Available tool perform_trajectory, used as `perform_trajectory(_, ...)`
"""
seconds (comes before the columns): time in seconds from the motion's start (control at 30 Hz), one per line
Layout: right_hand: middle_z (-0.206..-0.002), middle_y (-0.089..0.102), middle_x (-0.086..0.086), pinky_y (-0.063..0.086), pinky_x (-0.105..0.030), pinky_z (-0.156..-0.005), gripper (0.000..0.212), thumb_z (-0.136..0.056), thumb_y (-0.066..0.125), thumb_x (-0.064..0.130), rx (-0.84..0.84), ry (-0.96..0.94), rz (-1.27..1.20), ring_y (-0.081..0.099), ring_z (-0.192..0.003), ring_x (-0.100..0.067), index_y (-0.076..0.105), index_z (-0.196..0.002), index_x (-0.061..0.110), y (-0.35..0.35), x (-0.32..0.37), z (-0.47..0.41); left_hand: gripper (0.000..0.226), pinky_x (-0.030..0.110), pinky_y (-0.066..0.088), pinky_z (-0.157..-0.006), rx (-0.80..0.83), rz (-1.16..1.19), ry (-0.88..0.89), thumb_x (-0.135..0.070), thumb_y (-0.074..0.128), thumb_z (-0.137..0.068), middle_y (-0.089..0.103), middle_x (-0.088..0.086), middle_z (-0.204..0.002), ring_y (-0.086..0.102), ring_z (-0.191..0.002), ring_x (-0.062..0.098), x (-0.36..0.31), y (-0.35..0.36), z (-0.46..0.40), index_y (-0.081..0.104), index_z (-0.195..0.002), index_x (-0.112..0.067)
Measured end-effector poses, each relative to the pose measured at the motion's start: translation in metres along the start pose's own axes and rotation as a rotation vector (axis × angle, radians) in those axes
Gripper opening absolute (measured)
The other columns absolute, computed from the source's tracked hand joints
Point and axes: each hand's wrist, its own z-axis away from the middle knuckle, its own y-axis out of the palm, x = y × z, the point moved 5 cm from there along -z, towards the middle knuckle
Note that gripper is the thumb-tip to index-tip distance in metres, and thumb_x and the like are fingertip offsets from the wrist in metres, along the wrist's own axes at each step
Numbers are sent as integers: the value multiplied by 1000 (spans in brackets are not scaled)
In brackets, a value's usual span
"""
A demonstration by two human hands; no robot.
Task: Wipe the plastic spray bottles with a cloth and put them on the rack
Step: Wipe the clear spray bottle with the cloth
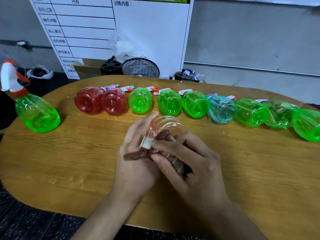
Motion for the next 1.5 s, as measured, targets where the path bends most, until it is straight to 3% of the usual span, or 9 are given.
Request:
perform_trajectory(0.2, -94, 66, 1, 55, -29, -67, 15, -93, 78, 24, 1, -9, 13, 67, -81, -11, 82, -106, 18, -8, -13, 3, 86, 35, 57, -103, -115, 70, -12, -29, 86, -73, 60, -6, -141, 65, -126, 11, 5, -13, -4, 54, -152, -23)
perform_trajectory(0.37, -94, 68, 0, 52, -20, -76, 18, -94, 72, 24, -189, 96, 113, 66, -87, -8, 81, -107, 16, -25, -24, -2, 99, 13, 51, -100, -106, 96, -38, -47, 95, -60, 61, -10, -138, 62, -125, 0, -2, -8, -1, 57, -149, -27)
perform_trajectory(0.53, -96, 68, -4, 52, -22, -77, 20, -95, 74, 21, -236, 111, 126, 67, -88, -12, 79, -113, 15, -24, -19, -5, 101, 38, 61, -98, -13, 43, -24, -49, 94, -63, 53, -12, -146, 64, -129, 13, -4, 6, 5, 52, -153, -34)
perform_trajectory(0.8, -94, 66, 0, 52, -20, -72, 16, -93, 77, 24, -64, 11, 53, 66, -83, -9, 82, -107, 16, -13, -14, -1, 88, 9, 48, -98, -70, 63, 2, -46, 82, -70, 59, 2, -143, 62, -126, 5, -6, -3, 1, 55, -151, -25)
perform_trajectory(1.0, -93, 65, -1, 50, -18, -73, 18, -94, 73, 23, -241, 50, 139, 64, -86, -5, 81, -108, 16, -27, -21, -1, 98, 28, 60, -96, -39, 102, -22, -54, 89, -65, 54, -9, -146, 66, -126, 15, -7, 3, 3, 52, -153, -32)
perform_trajectory(1.13, -95, 65, -3, 51, -19, -75, 18, -96, 74, 23, -176, 23, 127, 64, -88, -9, 80, -112, 17, -22, -15, -2, 94, 11, 49, -100, -46, 50, -3, -53, 87, -65, 56, -9, -145, 60, -129, 4, -8, 5, 4, 54, -151, -32)
perform_trajectory(1.3, -94, 65, -2, 52, -24, -71, 18, -93, 78, 19, -61, -6, 47, 65, -84, -12, 82, -110, 14, -13, -14, 0, 89, 12, 48, -102, -50, 62, 21, -46, 82, -69, 58, 0, -145, 61, -129, 9, -7, 5, 4, 55, -151, -26)
perform_trajectory(1.43, -96, 69, 0, 48, -18, -79, 17, -93, 76, 18, -175, 91, -39, 67, -91, -8, 80, -109, 13, -17, -18, 0, 96, 24, 50, -110, -41, 55, 17, -53, 86, -68, 53, -2, -152, 55, -139, 12, -4, 6, 5, 47, -154, -36)
perform_trajectory(1.5, -101, 74, 0, 51, -23, -84, 16, -95, 72, 15, -281, 229, -169, 70, -95, -12, 78, -110, 12, -19, -29, 0, 97, 18, 45, -112, -41, 38, 21, -56, 89, -70, 43, -4, -162, 44, -149, 7, -3, 7, 5, 43, -155, -42)
